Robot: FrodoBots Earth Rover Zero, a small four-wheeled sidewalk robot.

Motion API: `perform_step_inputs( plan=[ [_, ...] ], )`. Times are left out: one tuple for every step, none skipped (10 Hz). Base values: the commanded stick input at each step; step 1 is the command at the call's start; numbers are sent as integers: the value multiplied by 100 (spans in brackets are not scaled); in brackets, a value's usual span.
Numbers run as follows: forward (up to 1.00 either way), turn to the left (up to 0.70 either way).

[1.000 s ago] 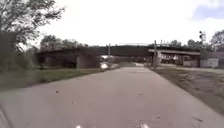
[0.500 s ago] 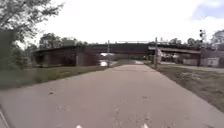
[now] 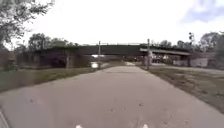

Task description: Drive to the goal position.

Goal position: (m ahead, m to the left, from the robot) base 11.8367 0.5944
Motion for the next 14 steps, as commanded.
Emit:
perform_step_inputs(
  plan=[
    [70,-35],
    [70,-35],
    [70,-35],
    [70,-35],
    [70,-21],
    [70,0],
    [70,0],
    [70,0],
    [70,0],
    [70,0],
    [70,0],
    [70,0],
    [70,0],
    [70,0]
  ],
)
